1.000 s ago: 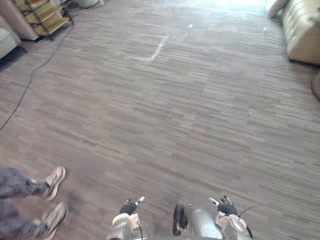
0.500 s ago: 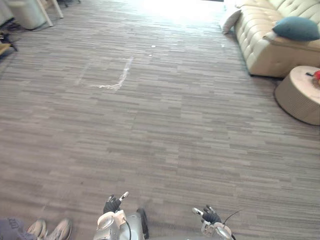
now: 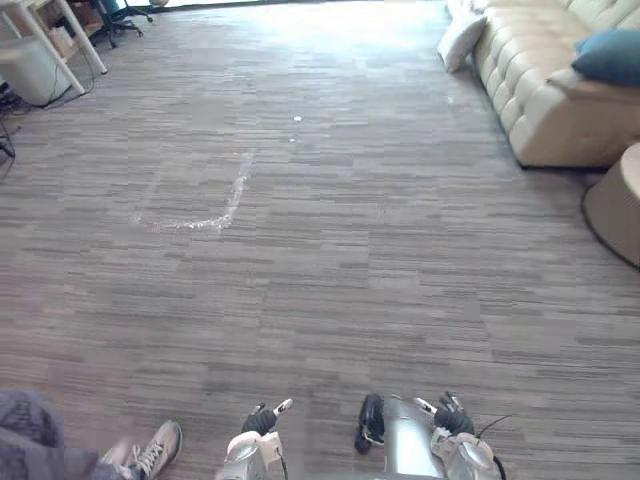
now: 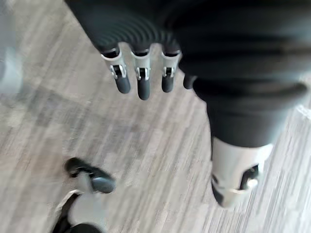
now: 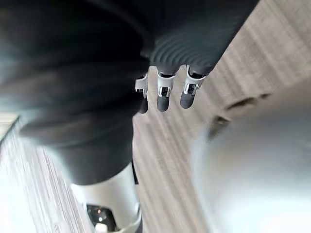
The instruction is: Pick up cushions and gather them together orderly.
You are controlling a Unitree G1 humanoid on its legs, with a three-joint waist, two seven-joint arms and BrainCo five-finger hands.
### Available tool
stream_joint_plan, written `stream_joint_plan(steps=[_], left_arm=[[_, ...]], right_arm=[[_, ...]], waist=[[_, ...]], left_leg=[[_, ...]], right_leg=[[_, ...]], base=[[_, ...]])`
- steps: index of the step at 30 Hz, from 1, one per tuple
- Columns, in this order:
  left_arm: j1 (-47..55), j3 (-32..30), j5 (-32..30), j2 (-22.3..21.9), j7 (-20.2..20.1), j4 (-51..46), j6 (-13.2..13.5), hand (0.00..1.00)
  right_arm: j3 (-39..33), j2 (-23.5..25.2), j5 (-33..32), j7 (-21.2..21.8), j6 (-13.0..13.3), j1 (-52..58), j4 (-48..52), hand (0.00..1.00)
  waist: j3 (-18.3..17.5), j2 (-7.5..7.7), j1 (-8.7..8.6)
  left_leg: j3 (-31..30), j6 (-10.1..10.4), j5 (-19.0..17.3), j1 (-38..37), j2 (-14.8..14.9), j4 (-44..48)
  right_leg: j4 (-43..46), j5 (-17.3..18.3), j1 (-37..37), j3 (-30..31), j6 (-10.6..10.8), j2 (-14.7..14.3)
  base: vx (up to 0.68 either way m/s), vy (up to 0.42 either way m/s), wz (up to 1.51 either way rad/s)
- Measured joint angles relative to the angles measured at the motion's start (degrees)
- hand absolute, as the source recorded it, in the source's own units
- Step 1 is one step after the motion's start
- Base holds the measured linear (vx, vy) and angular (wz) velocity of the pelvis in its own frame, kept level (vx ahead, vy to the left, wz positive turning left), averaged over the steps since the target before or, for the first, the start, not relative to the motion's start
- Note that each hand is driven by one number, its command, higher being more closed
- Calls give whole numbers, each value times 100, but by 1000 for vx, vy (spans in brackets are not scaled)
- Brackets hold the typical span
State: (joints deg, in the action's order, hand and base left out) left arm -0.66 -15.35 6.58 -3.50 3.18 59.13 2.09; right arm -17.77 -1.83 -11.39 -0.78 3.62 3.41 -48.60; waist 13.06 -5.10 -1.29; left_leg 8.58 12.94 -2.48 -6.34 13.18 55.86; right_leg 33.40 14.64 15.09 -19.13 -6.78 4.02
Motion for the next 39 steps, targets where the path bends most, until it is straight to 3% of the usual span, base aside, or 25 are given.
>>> stream_joint_plan(steps=[3,4,7,9,10,11,12,14,15,16,17,19,21,22,25,27,28,29,30,32,33,34,35,36,39], left_arm=[[30,-158,32,44,2,-302,58,0],[87,-152,89,99,4,-491,135,0],[151,-147,290,84,6,-681,166,0],[153,-159,381,62,48,-694,241,0],[153,-156,386,52,50,-696,249,0],[174,-151,380,89,52,-706,250,0],[179,-152,379,105,51,-710,247,0],[199,-152,369,340,38,-621,226,0],[194,-153,369,361,39,-611,225,0],[169,-148,375,411,41,-533,215,0],[114,-140,374,434,44,-447,191,0],[93,-53,367,435,44,-283,106,0],[83,114,358,335,41,-202,81,0],[72,130,355,330,39,-186,82,0],[-74,252,245,242,34,33,41,0],[-84,302,193,102,9,55,23,0],[-65,271,178,21,2,97,22,0],[-33,296,148,18,-41,222,9,0],[-36,284,125,-14,-66,215,4,0],[-45,228,57,-24,-73,209,-2,0],[-53,87,13,-15,-68,182,-11,0],[-39,17,10,-5,-69,30,-12,0],[-43,0,8,1,-60,-39,-3,0],[-40,34,13,45,-60,-182,12,0],[-41,125,16,76,-63,-462,56,0]], right_arm=[[190,15,-2,-34,-30,-99,-164,0],[405,63,-10,-39,-64,-100,-282,0],[650,106,-17,-38,-79,-118,-246,0],[651,176,-20,-45,-81,-110,-280,0],[681,191,-16,-49,-82,-110,-309,0],[769,192,1,-47,-97,-101,-470,0],[770,209,2,-49,-101,-96,-479,0],[719,438,4,-47,-105,62,-477,0],[707,455,1,-43,-107,103,-451,0],[696,448,10,-39,-92,107,-457,0],[696,436,16,-27,-85,93,-420,0],[702,350,16,-22,-62,100,-336,0],[646,261,16,19,-14,171,-89,0],[621,271,17,20,-3,166,-69,0],[474,169,12,21,32,133,24,0],[375,153,-27,17,12,243,-53,0],[347,102,-50,16,26,258,-13,0],[357,-8,3,16,18,203,-16,0],[418,-54,16,17,-6,121,-35,0],[412,-126,21,45,-21,89,27,0],[388,-161,12,28,-32,69,26,0],[385,-179,14,11,-69,43,-26,0],[412,-173,12,-2,-80,14,-55,0],[553,-90,11,-31,-88,-35,-198,0],[746,86,2,-31,-98,-103,-234,0]], waist=[[208,153,153],[140,348,214],[115,354,238],[91,315,377],[71,312,412],[-74,439,530],[-117,411,532],[-395,902,474],[-411,963,490],[-373,1026,469],[-337,1026,442],[-256,893,442],[-291,610,427],[-279,630,425],[-199,617,240],[-209,628,169],[-230,565,91],[-282,414,73],[-279,347,67],[-223,72,51],[-140,-3,32],[-67,-74,100],[-16,-70,134],[25,68,195],[-12,251,289]], left_leg=[[221,-437,-473,795,130,1104],[684,-628,-773,1342,136,542],[1189,-739,-885,1986,49,-1409],[1129,-740,-601,2093,-226,-3406],[1063,-730,-457,2146,-301,-3799],[1003,-1018,249,2231,-435,-3963],[1002,-1068,301,2237,-477,-3933],[1133,-1473,-35,2173,-919,-3506],[1169,-1493,-193,2078,-1003,-3456],[1182,-1554,-443,1773,-1133,-3456],[1145,-1576,-618,1497,-1213,-3487],[1083,-1596,-819,771,-1275,-3710],[809,-1580,-1194,-167,-1231,-4373],[810,-1517,-1245,-251,-1246,-4411],[539,-1385,-1713,-919,-1197,-4581],[238,-1274,-2064,-1348,-1199,-4663],[65,-1376,-2227,-1616,-1149,-4752],[-66,-1276,-2074,-1768,-1063,-4662],[-113,-1143,-1935,-1692,-983,-4362],[-265,-558,-1461,-880,-678,-2336],[-495,-204,-684,-146,-449,-750],[-421,-249,-478,506,-159,645],[-348,-380,-550,704,-72,1004],[-43,-766,-786,1349,8,1215],[659,-959,-994,2089,129,-25]], right_leg=[[-519,251,-1061,266,-81,-229],[-1039,287,-1597,465,6,-225],[-1772,253,-2346,723,369,-260],[-2117,393,-2800,959,595,-256],[-2249,443,-2952,1036,677,-256],[-2487,641,-3325,1305,896,-125],[-2479,643,-3345,1345,901,-119],[-1338,617,-3000,1522,1221,479],[-689,498,-2748,1607,1397,596],[891,-136,-2111,1885,1751,716],[1936,-395,-1706,2009,1868,723],[2891,-401,-1237,1908,1836,713],[2790,-115,-338,1354,1348,560],[2697,-67,-161,1274,1265,555],[862,-89,543,780,992,465],[-323,-535,727,845,1041,452],[-183,-1075,788,988,840,404],[313,-617,826,984,637,351],[536,-450,831,969,546,347],[657,23,507,745,421,276],[485,203,130,594,364,205],[161,311,-458,551,312,44],[-19,332,-756,551,304,-7],[-694,351,-1573,530,330,-21],[-1532,357,-2345,525,514,44]], base=[[575,-78,-63],[508,-56,-60],[558,13,-57],[584,131,-58],[989,364,-94],[725,295,-71],[908,362,-70],[713,263,-13],[748,297,4],[716,278,6],[802,276,14],[586,158,10],[509,81,-5],[507,32,5],[540,-69,52],[675,-178,83],[926,-225,74],[787,-195,53],[934,-255,27],[673,-213,22],[707,-161,22],[689,-132,11],[763,-90,-4],[611,-62,-1],[534,-35,-5]])
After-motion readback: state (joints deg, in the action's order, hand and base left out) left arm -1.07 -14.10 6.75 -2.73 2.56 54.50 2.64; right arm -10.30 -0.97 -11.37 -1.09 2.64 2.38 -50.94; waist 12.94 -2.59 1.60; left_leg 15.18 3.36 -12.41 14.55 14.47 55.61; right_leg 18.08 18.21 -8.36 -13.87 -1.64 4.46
